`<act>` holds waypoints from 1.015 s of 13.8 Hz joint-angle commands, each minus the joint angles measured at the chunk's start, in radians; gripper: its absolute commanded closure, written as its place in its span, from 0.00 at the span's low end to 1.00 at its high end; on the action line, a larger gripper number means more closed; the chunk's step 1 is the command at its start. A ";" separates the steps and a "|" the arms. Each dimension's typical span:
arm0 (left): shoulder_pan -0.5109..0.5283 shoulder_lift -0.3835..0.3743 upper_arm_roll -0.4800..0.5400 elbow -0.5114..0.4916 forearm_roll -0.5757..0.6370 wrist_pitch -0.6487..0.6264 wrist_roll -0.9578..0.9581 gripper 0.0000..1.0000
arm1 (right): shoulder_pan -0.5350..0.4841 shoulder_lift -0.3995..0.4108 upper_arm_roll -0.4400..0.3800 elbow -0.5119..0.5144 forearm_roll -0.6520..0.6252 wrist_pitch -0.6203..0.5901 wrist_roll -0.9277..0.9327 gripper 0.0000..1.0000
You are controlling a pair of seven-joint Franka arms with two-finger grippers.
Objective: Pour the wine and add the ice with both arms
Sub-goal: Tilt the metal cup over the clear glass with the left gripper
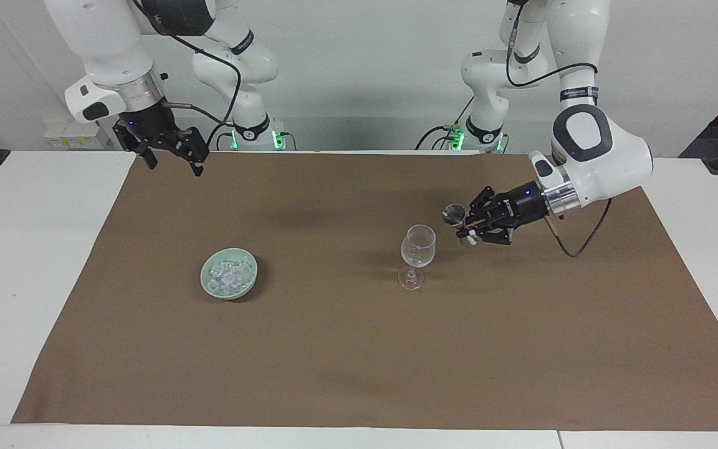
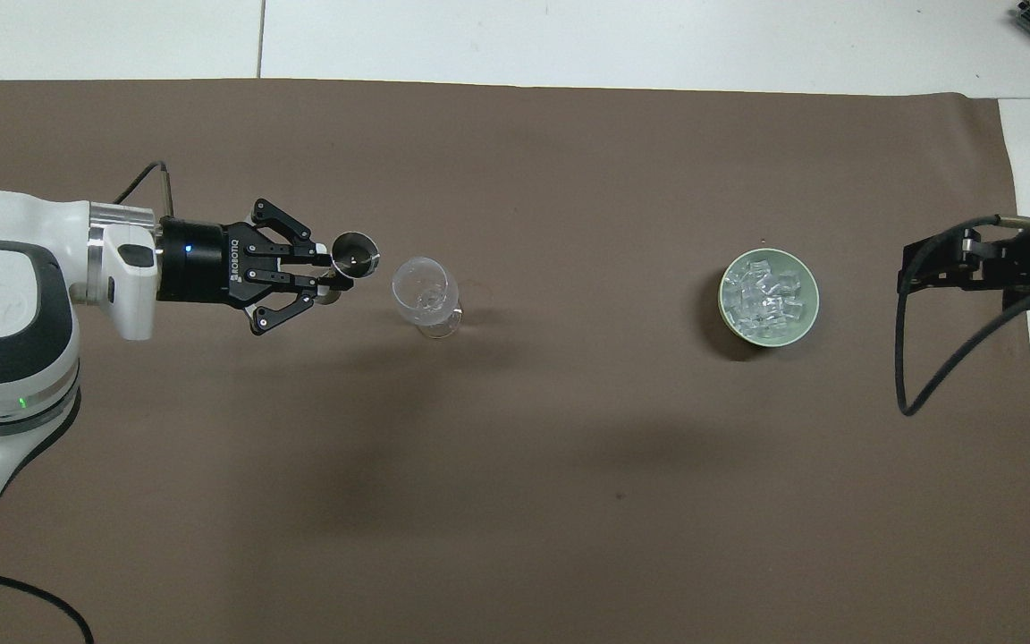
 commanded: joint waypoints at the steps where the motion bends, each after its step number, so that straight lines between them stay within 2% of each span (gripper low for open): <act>1: -0.023 -0.030 0.017 -0.030 0.025 0.026 -0.027 1.00 | -0.008 -0.014 -0.002 -0.019 0.025 0.011 -0.019 0.00; 3: -0.026 -0.031 0.017 -0.033 0.031 0.034 -0.034 1.00 | -0.008 -0.014 -0.002 -0.019 0.025 0.011 -0.019 0.00; 6: -0.051 -0.039 0.017 -0.024 0.123 0.051 -0.149 1.00 | -0.008 -0.014 -0.002 -0.019 0.025 0.011 -0.019 0.00; 10: -0.086 -0.036 0.017 -0.014 0.139 0.098 -0.185 1.00 | -0.008 -0.014 -0.002 -0.019 0.025 0.011 -0.019 0.00; 14: -0.089 -0.033 0.017 0.004 0.226 0.100 -0.249 1.00 | -0.008 -0.014 -0.002 -0.020 0.025 0.011 -0.019 0.00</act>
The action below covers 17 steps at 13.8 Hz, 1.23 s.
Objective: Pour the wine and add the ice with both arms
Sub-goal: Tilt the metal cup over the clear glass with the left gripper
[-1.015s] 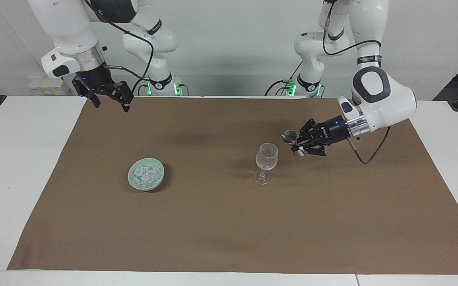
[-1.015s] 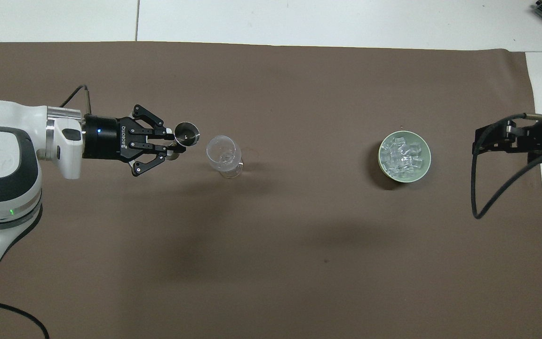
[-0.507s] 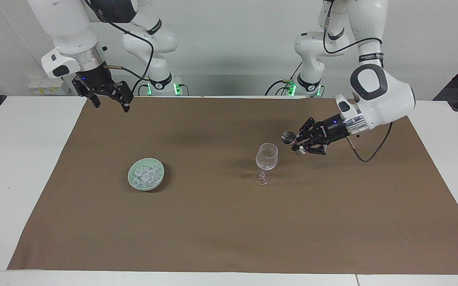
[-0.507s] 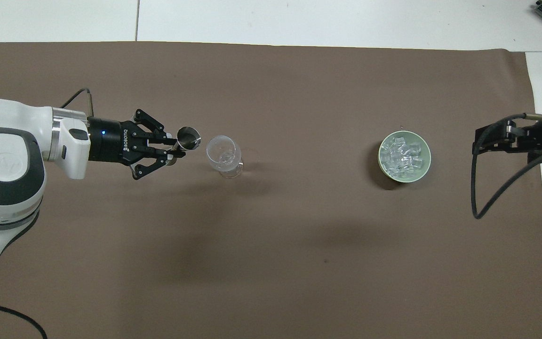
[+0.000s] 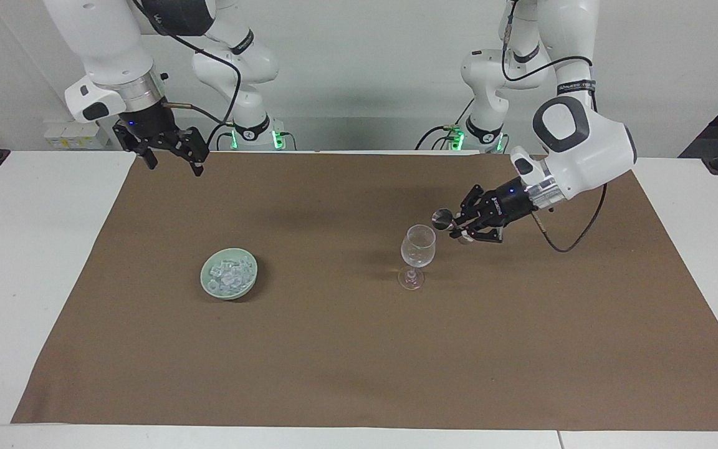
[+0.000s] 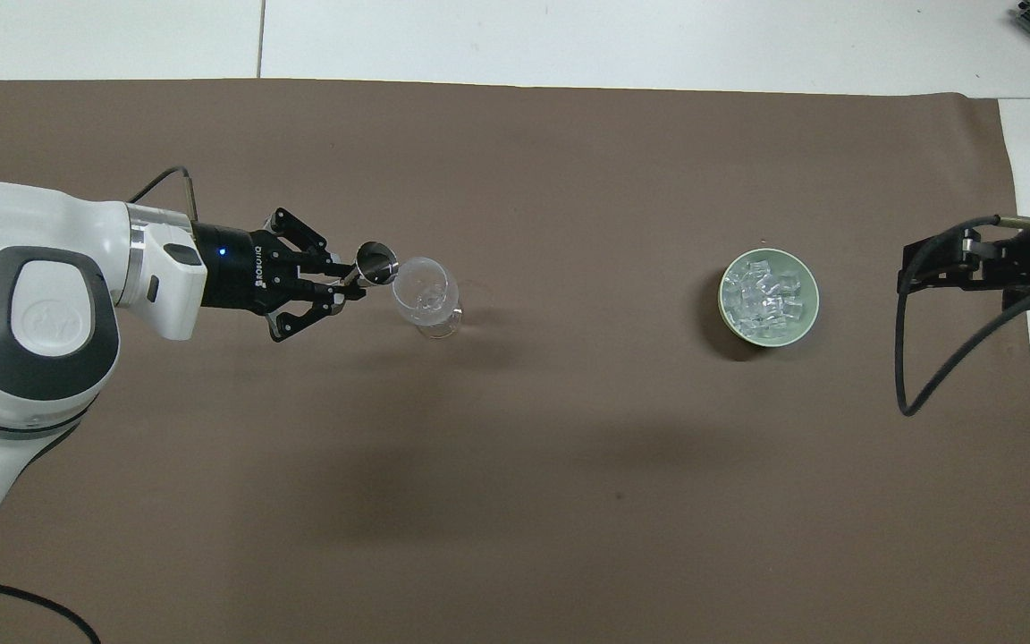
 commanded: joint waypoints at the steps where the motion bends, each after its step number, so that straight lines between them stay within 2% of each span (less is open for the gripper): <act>1: -0.024 -0.018 0.016 0.023 0.083 0.007 -0.083 1.00 | -0.008 -0.014 -0.002 -0.019 0.025 0.011 -0.019 0.00; 5: -0.046 -0.013 0.014 0.051 0.121 0.007 -0.146 1.00 | -0.008 -0.014 -0.002 -0.019 0.025 0.011 -0.019 0.00; 10: -0.093 -0.012 0.013 0.095 0.292 0.007 -0.261 1.00 | -0.008 -0.014 -0.002 -0.020 0.025 0.011 -0.019 0.00; 17: -0.133 -0.010 0.013 0.107 0.429 0.007 -0.413 1.00 | -0.008 -0.014 -0.002 -0.020 0.025 0.011 -0.019 0.00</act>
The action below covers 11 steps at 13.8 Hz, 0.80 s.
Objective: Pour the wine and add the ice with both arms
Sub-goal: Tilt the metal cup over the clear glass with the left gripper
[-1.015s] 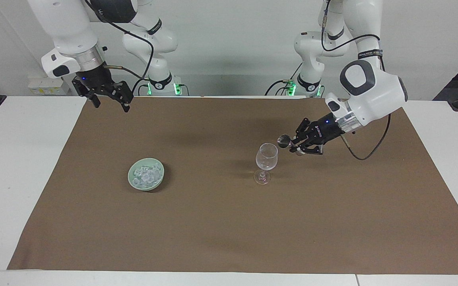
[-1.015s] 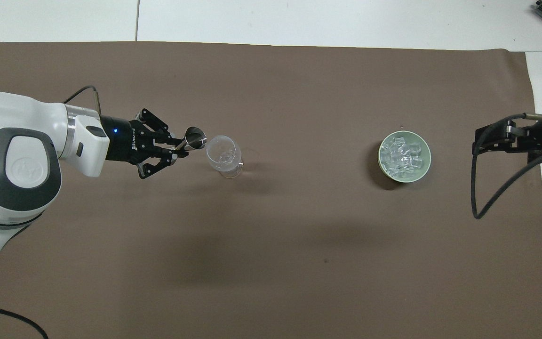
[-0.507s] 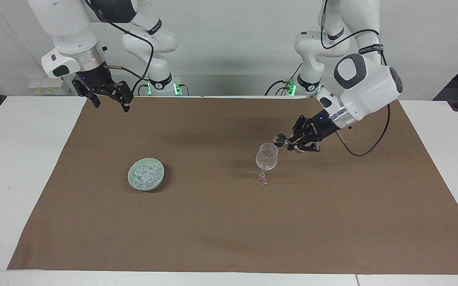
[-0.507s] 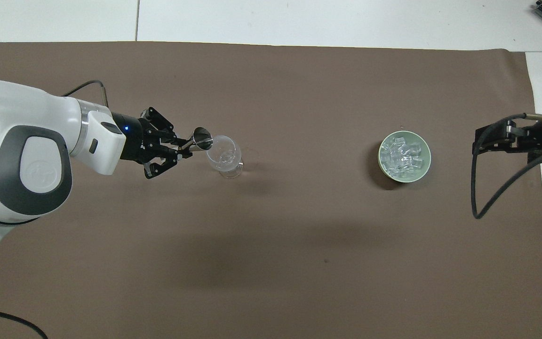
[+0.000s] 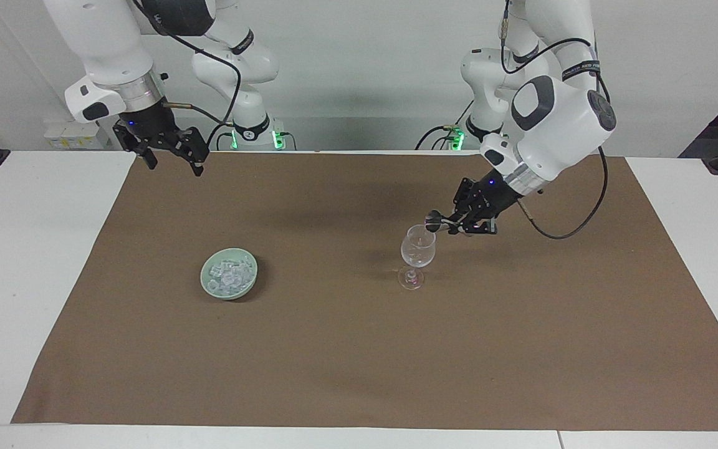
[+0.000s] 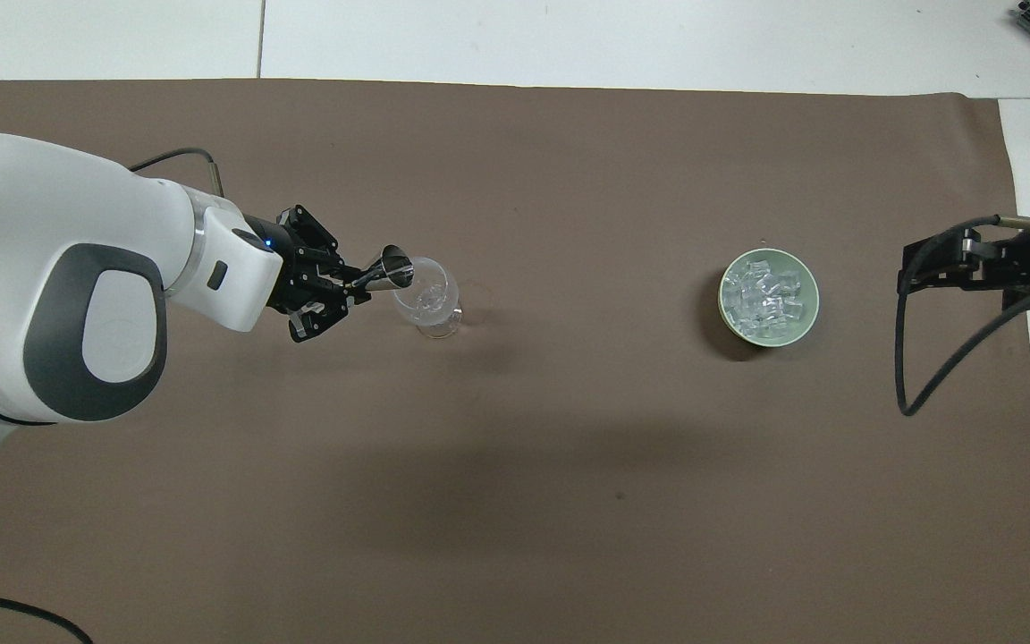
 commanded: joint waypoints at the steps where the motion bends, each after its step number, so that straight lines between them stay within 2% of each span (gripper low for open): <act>1: -0.027 -0.005 0.016 0.011 0.055 0.007 -0.047 1.00 | -0.008 -0.014 -0.002 -0.019 0.025 0.011 -0.019 0.00; 11: -0.078 -0.005 0.013 0.043 0.193 -0.009 -0.190 1.00 | -0.008 -0.014 -0.002 -0.019 0.025 0.011 -0.019 0.00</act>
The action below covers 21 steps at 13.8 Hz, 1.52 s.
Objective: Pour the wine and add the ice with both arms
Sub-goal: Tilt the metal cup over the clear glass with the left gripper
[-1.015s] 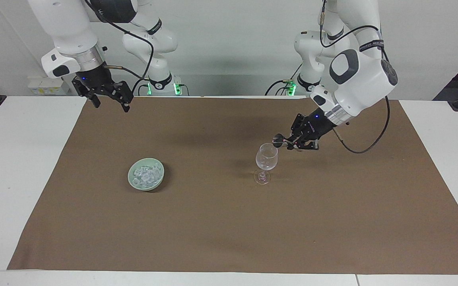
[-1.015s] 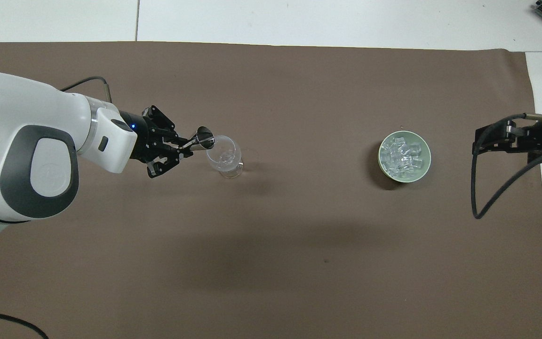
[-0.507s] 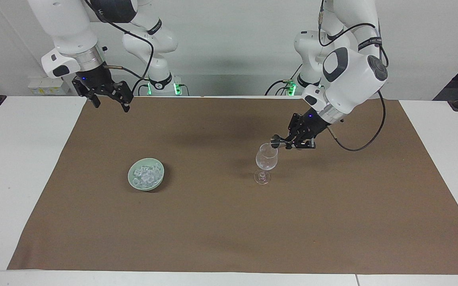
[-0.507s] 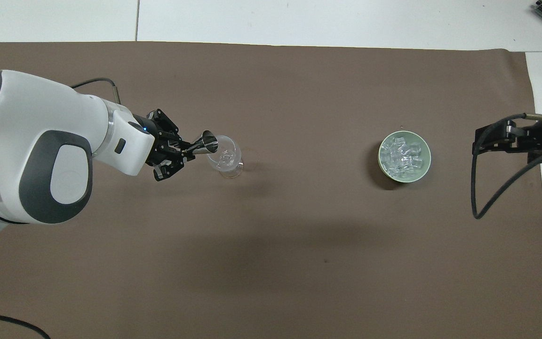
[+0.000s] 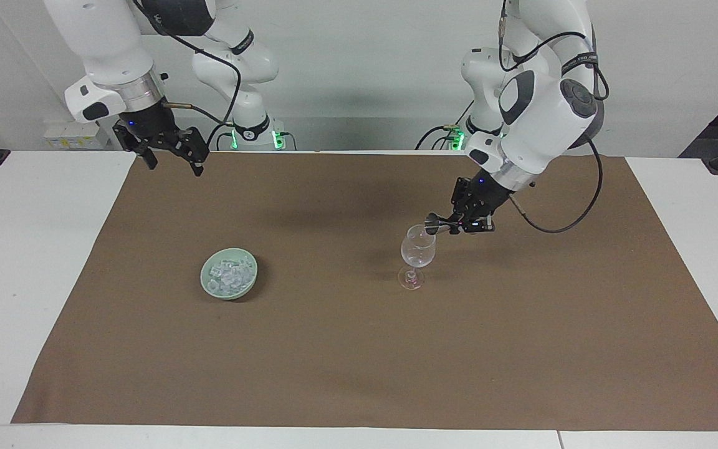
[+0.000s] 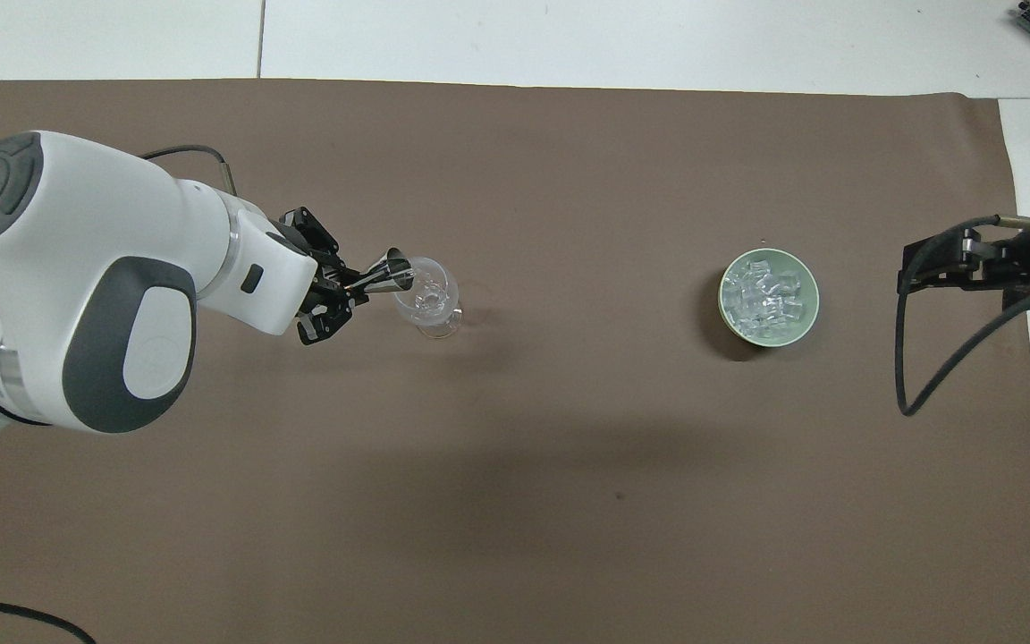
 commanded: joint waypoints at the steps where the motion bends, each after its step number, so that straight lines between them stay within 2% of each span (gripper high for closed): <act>1: -0.036 -0.002 0.014 0.033 0.059 -0.027 -0.057 1.00 | -0.008 -0.014 -0.002 -0.019 0.025 0.011 -0.019 0.00; 14: -0.100 0.012 0.015 0.085 0.288 -0.068 -0.181 1.00 | -0.008 -0.014 -0.002 -0.020 0.025 0.011 -0.019 0.00; 17: -0.116 0.026 0.014 0.119 0.392 -0.084 -0.223 1.00 | -0.008 -0.014 -0.002 -0.019 0.025 0.011 -0.019 0.00; 21: -0.145 0.038 0.014 0.136 0.468 -0.127 -0.284 1.00 | -0.008 -0.014 -0.002 -0.020 0.025 0.011 -0.019 0.00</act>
